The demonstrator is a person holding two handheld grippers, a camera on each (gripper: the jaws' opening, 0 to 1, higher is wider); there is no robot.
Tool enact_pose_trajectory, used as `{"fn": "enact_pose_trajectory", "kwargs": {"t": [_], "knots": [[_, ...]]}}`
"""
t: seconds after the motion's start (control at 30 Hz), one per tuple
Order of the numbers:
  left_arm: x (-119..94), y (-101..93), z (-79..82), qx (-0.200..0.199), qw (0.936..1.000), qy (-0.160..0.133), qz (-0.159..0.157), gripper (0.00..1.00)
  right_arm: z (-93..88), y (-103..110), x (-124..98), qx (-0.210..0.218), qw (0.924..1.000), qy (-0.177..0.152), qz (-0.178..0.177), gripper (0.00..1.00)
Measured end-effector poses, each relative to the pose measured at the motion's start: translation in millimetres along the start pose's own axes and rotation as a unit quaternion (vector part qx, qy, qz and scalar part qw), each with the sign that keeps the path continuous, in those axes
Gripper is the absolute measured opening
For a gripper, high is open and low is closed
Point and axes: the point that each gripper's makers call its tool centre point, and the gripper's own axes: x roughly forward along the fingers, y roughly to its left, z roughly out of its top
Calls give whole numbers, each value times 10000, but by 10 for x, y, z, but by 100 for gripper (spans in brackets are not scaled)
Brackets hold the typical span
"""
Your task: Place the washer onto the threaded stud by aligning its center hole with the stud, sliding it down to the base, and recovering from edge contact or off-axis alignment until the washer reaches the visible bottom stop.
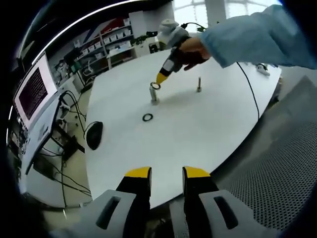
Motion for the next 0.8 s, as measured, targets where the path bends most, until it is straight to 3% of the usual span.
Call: {"fn": "enact_pose_trajectory", "kwargs": {"t": [0.07,0.17,0.37,0.5,0.8], "knots": [[-4,2,16,-14,10000,-50,6,23,26,-27,5,152,9998,-85,-14,6],[-5,1,19,-18,10000,-54,1,23,33,60,10,729,9971,-201,118,6],[-7,4,11,-26,10000,-36,7,23,-64,68,52,777,9969,24,-122,6],[-8,8,17,-37,10000,-51,13,23,-76,85,76,1021,9947,26,-74,6],[-7,11,13,-46,10000,-39,18,23,-36,66,110,1100,9939,79,-95,6]]}}
